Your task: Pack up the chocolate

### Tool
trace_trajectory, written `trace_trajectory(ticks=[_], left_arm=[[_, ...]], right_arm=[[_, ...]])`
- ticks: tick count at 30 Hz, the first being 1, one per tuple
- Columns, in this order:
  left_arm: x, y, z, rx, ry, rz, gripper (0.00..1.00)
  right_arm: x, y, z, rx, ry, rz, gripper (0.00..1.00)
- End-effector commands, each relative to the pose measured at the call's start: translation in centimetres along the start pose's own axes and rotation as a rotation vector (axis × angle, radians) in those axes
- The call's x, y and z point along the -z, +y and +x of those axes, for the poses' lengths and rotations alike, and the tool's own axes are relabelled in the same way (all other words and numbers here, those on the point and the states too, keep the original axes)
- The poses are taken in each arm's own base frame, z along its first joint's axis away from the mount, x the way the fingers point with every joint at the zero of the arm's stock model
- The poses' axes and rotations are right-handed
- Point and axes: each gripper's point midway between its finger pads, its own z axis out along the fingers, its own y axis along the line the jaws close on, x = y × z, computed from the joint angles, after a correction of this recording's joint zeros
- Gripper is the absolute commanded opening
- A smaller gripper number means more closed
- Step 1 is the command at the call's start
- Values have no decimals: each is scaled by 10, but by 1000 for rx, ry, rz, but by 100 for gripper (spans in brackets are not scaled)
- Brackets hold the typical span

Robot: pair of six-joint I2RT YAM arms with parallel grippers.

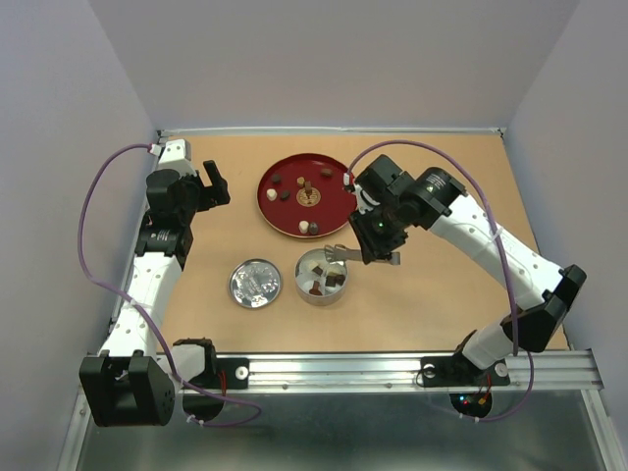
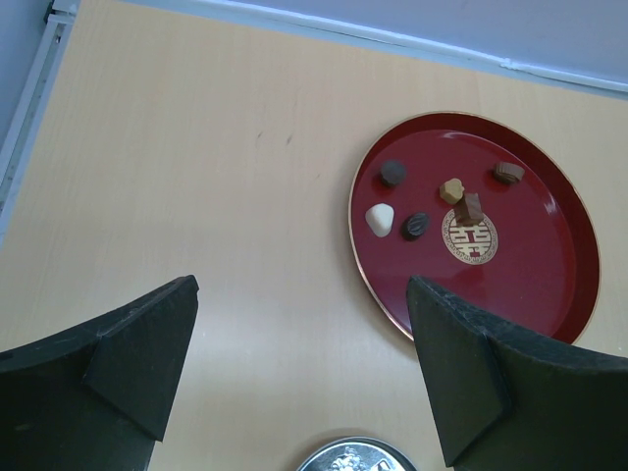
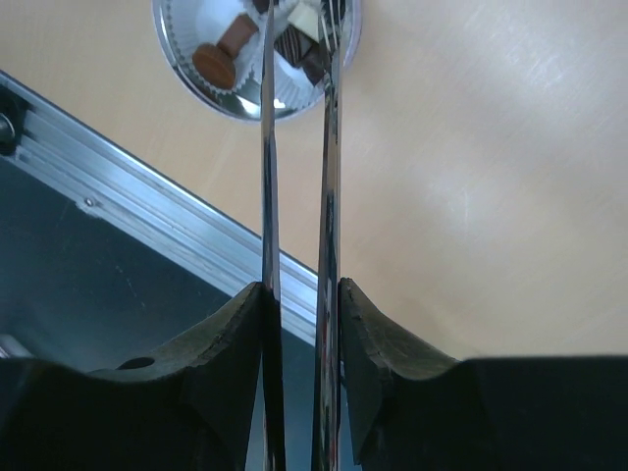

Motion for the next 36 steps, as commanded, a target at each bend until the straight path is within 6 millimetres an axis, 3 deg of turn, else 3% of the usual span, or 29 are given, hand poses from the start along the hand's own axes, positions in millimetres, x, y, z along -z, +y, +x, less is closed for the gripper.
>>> trace_trajectory(ticks=[1, 8, 16, 20, 30, 36], left_arm=[[4, -1, -17, -15, -54, 1, 99], [3, -1, -17, -13, -53, 4, 99], [3, -2, -16, -13, -48, 6, 99], [3, -2, -17, -12, -50, 10, 99], [2, -6, -16, -9, -47, 28, 99], [2, -6, -16, -9, -48, 30, 99]], right_arm=[[27, 7, -38, 23, -157, 9, 40], [29, 5, -94, 33, -347, 50, 43], [-5, -23, -157, 54, -456, 258, 45], [-31, -36, -184, 66, -467, 353, 45], [-66, -48, -216, 72, -482, 425, 47], [-90, -54, -220, 78, -448, 430, 47]])
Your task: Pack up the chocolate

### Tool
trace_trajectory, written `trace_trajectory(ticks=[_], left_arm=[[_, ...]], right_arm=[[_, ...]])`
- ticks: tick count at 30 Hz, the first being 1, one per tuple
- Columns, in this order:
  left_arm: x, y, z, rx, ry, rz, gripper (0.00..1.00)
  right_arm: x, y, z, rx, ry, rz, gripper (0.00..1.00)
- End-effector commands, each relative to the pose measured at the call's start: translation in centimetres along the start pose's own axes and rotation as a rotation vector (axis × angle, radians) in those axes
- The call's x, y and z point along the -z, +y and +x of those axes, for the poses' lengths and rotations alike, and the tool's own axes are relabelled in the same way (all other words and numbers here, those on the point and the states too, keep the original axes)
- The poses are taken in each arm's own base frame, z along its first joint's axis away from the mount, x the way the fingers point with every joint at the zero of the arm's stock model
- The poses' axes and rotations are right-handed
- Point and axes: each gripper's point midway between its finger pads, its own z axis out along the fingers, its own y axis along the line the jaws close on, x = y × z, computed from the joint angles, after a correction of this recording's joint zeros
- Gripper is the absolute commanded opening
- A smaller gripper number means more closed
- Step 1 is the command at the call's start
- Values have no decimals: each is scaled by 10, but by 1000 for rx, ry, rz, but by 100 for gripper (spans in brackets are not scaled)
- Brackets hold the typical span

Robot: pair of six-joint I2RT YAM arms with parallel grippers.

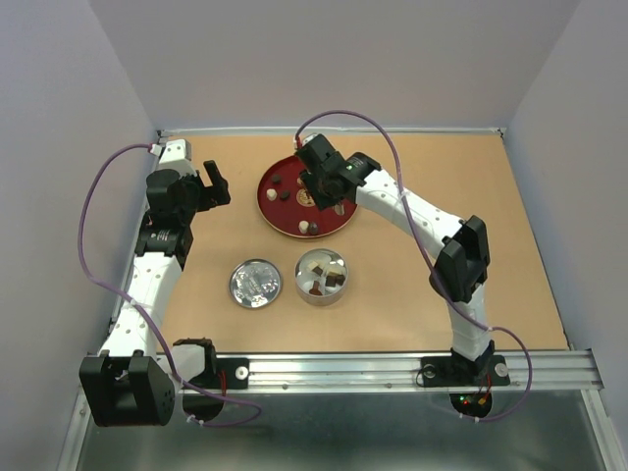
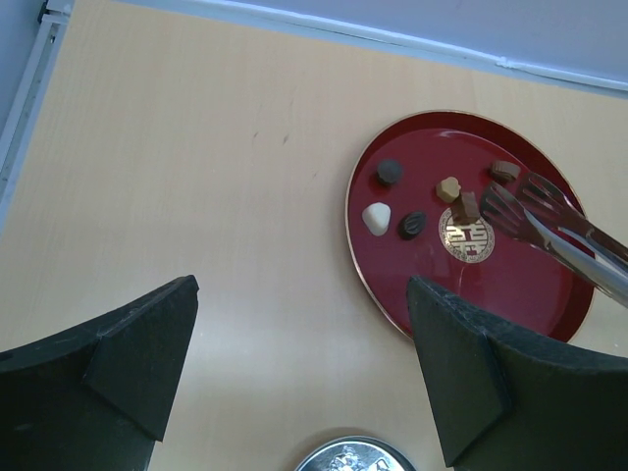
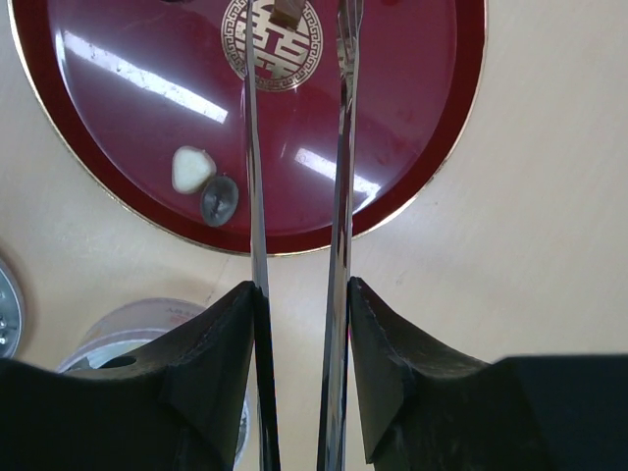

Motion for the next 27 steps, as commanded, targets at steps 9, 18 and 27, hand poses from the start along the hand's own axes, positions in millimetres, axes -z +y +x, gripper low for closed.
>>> trace_trajectory(ticks=[9, 18, 27], left_arm=[[2, -5, -17, -10, -51, 22, 99], [2, -5, -17, -9, -50, 25, 99], [1, -5, -16, -10, -47, 24, 99]], right_arm=[[-22, -2, -17, -19, -44, 12, 47], [-37, -2, -14, -3, -32, 18, 47], [-51, 2, -9, 16, -12, 16, 46]])
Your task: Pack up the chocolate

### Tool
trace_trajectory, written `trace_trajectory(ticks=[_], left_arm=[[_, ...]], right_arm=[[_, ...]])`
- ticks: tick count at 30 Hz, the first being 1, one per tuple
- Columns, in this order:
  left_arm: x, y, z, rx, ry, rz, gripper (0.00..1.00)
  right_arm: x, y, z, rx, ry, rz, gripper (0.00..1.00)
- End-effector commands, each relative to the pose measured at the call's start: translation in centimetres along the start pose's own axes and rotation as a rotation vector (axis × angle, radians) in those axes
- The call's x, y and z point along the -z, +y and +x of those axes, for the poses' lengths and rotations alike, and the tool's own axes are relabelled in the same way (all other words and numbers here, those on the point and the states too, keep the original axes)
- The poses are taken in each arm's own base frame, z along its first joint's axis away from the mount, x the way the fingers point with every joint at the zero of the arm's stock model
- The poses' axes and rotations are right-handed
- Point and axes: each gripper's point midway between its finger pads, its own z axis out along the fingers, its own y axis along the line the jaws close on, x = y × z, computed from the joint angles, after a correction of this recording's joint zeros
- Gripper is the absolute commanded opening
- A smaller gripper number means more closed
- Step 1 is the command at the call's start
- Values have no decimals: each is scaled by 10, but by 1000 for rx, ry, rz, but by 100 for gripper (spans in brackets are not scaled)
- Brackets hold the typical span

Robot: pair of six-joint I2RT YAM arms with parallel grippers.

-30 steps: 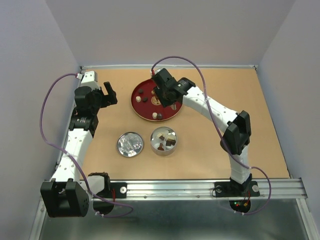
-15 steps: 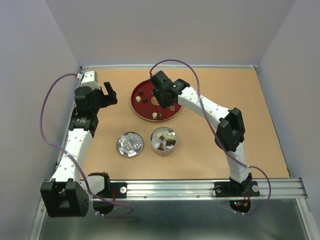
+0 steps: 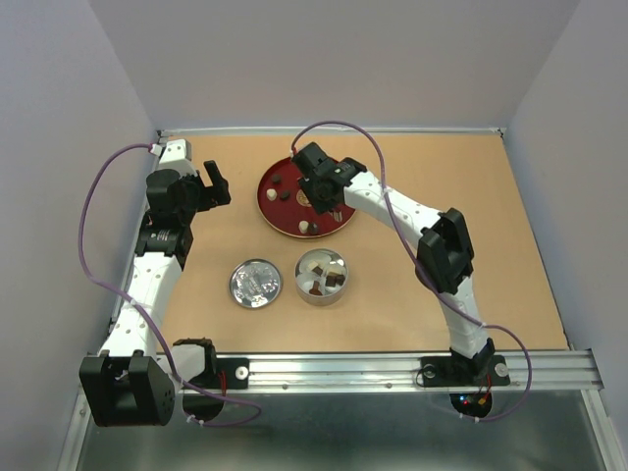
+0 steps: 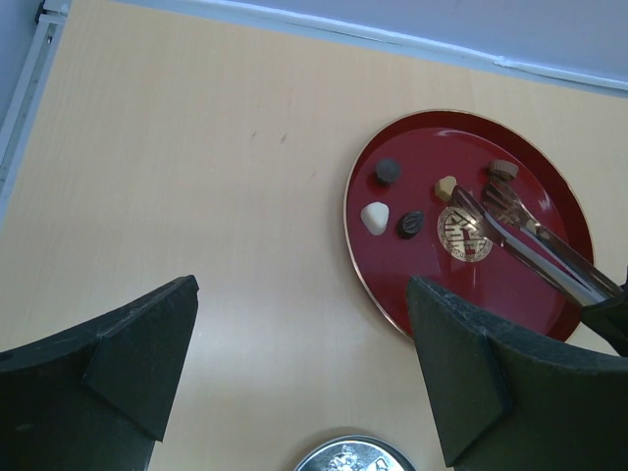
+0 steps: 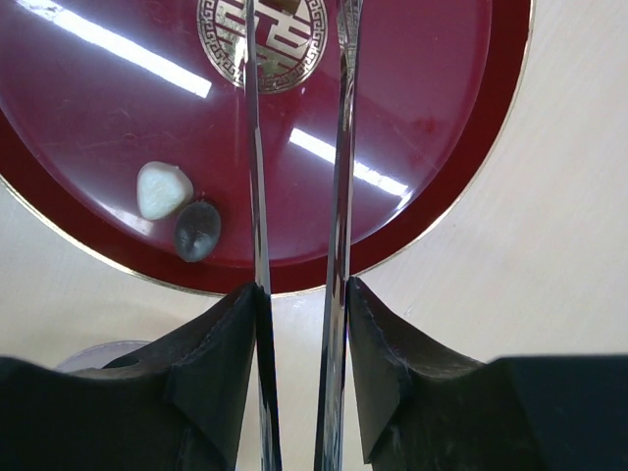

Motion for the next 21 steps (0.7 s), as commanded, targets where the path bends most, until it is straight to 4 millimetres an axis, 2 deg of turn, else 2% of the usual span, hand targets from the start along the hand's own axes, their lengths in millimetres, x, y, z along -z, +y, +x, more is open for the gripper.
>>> trace_trajectory(ticks=[1, 6, 10, 13, 17, 21], left_arm=[[1, -4, -16, -12, -49, 18, 99], [1, -3, -16, -10, -49, 15, 99], [1, -3, -17, -12, -50, 13, 99], [1, -3, -17, -13, -52, 12, 99], [1, -3, -17, -13, -50, 13, 99], [1, -3, -17, -13, -50, 12, 99]], right_arm=[[3, -3, -27, -21, -81, -4, 46], [-1, -2, -25, -12, -73, -3, 41], [3, -5, -25, -9, -77, 4, 32], [7, -9, -24, -6, -79, 12, 29], [20, -13, -16, -7, -76, 7, 25], [49, -22, -18, -30, -111, -14, 25]])
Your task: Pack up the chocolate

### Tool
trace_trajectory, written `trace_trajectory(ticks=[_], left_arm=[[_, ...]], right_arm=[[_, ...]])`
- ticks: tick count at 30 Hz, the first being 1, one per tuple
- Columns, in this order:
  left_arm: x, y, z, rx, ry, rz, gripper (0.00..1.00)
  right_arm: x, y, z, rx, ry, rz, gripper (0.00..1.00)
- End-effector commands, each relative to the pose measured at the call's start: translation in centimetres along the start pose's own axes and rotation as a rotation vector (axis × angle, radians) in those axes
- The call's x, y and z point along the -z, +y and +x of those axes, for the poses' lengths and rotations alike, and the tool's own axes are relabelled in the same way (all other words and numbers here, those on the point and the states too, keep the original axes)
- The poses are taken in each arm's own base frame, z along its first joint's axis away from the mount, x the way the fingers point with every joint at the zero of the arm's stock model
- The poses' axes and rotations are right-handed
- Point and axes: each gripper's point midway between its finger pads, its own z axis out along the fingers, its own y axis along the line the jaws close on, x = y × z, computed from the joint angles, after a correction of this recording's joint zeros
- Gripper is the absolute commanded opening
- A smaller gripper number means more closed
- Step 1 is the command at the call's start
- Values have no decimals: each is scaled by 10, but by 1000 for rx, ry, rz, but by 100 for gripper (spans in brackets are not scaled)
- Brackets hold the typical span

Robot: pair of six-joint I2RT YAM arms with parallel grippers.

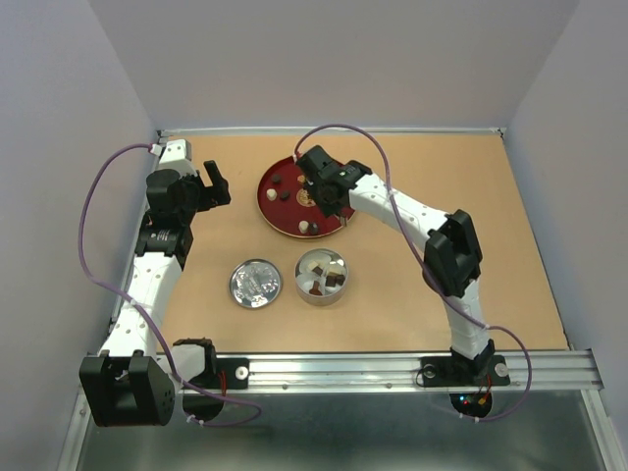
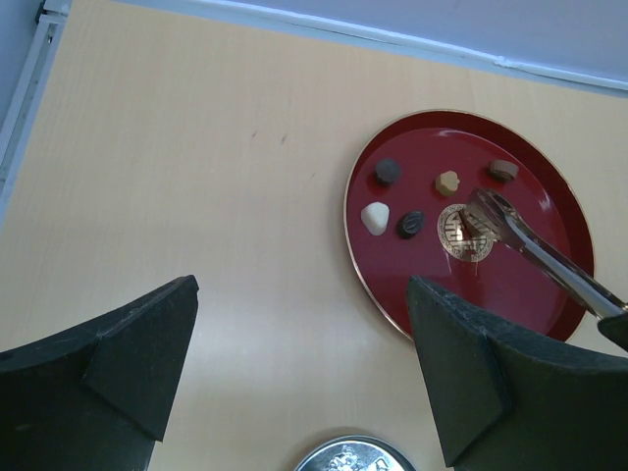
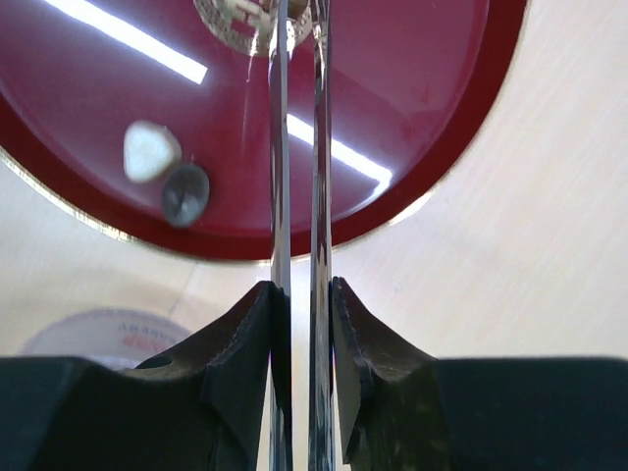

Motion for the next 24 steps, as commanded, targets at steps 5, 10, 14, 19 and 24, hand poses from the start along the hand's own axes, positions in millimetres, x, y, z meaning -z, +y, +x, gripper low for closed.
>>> trace_trajectory(ticks=[5, 10, 14, 19, 24], left_arm=[[1, -3, -17, -13, -52, 11, 99], [1, -2, -16, -13, -48, 7, 99], [0, -1, -15, -13, -45, 5, 99], [0, -1, -14, -14, -40, 6, 99], [-2, 0, -12, -13, -35, 0, 99]], right_arm=[[78, -23, -23, -75, -153, -58, 25], [99, -14, -7, -80, -128, -147, 25], [128, -4, 9, -69, -107, -217, 25], [166, 16, 29, -61, -72, -339, 25], [199, 26, 52, -54, -25, -417, 25]])
